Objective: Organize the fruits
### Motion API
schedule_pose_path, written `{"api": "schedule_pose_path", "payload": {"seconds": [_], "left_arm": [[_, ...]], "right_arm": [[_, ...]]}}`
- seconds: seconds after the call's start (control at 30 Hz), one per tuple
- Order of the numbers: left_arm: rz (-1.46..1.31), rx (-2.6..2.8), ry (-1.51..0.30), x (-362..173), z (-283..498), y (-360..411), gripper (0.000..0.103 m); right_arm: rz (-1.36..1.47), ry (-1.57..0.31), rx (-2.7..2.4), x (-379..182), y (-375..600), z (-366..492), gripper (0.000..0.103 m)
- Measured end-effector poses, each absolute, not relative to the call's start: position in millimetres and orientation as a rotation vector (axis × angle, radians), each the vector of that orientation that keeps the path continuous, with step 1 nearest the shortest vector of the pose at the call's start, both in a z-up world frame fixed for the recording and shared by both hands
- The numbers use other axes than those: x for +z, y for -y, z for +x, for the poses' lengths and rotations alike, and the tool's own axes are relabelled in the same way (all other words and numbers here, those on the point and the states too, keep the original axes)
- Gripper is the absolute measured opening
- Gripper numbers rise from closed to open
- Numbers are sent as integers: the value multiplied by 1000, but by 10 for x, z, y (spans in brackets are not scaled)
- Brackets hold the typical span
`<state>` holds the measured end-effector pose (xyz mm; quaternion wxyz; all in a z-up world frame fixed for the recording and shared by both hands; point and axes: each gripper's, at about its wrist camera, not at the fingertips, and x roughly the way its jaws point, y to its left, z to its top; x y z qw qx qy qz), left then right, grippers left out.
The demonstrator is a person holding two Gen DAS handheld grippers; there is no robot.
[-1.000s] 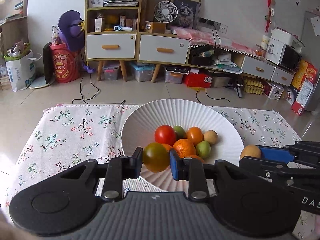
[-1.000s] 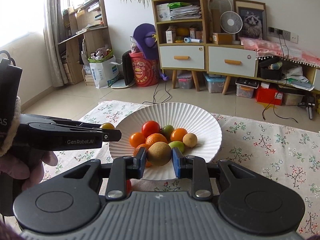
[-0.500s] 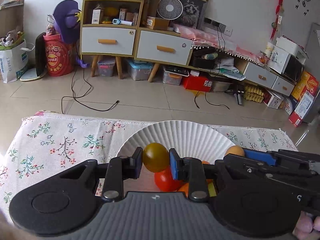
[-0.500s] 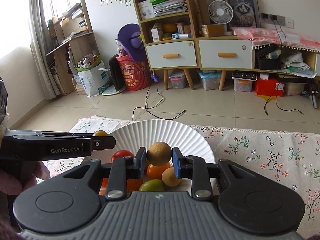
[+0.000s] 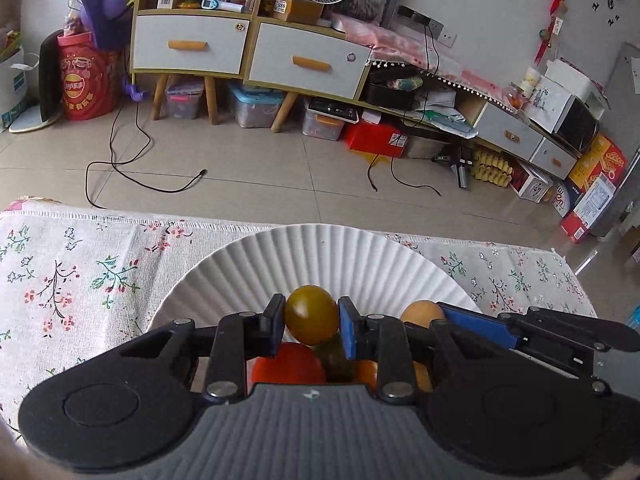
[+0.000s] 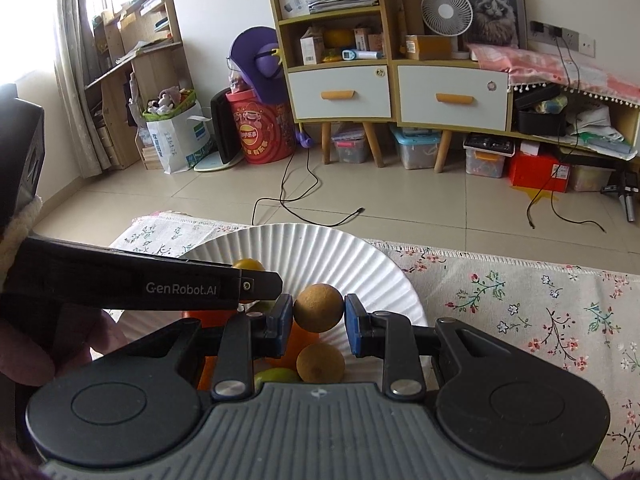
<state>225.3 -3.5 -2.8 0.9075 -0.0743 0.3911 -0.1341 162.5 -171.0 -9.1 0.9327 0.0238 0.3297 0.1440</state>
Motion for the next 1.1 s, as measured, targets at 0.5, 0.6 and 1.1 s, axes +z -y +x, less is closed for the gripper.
{"api": "schedule_pose_path", "payload": {"seconds": [0.5,0.6,1.1], "left_arm": [[-82,-260,-746,127,2134,55,42],[-95,-255,-737,171,2049,16,49],[-66,-200,-717,330,1563,-126,74]], "right_arm": [[63,-673,256,6,1740,1561,45],[58,-670,256,61,1740,1485,55],[90,-672,218,232,1914,1078,68]]}}
